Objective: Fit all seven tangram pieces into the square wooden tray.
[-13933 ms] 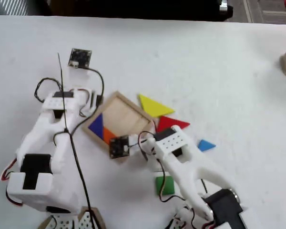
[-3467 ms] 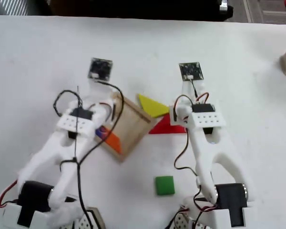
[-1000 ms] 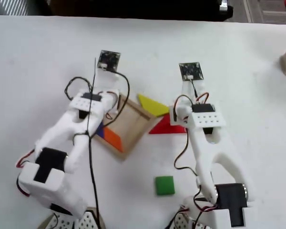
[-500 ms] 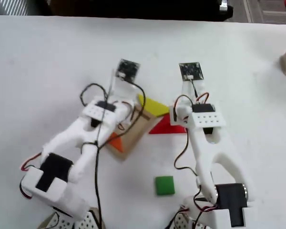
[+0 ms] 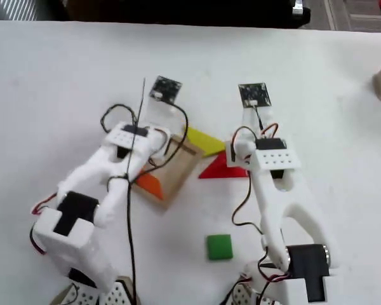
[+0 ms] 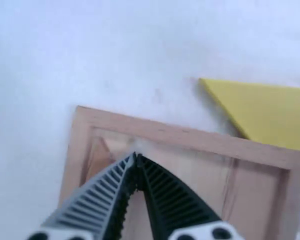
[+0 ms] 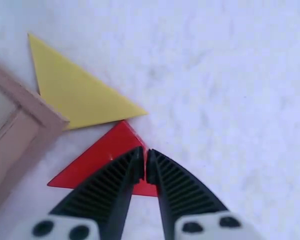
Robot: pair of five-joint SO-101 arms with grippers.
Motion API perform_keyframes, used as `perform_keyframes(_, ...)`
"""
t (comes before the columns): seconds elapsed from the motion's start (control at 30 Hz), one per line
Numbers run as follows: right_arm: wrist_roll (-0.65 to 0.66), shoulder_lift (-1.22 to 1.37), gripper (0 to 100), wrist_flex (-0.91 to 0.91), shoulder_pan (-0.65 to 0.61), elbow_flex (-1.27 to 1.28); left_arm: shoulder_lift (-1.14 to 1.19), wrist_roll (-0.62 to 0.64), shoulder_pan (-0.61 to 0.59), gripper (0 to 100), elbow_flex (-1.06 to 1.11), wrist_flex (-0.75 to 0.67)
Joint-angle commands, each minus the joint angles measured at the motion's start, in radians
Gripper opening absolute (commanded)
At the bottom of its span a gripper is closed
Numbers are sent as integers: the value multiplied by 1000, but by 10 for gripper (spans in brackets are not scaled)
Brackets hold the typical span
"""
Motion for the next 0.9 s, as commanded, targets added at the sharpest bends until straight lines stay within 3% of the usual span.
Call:
perform_keyframes(0.0, 21, -4, 18, -12, -12, -17, -2, -9, -31, 23, -64, 43)
perform_keyframes(0.2, 21, -4, 18, -12, -12, -17, -35, -9, -31, 23, -61, 49)
perform_keyframes(0.43, 21, -4, 18, -12, -12, -17, -291, -15, -31, 23, 100, 44)
perform_keyframes(0.7, 21, -4, 18, -10, -5, -17, -507, -8, -145, 23, 358, -256)
perform_keyframes(0.87, 160, -4, 18, 59, -4, -20, -504, -8, -193, 23, 358, -296)
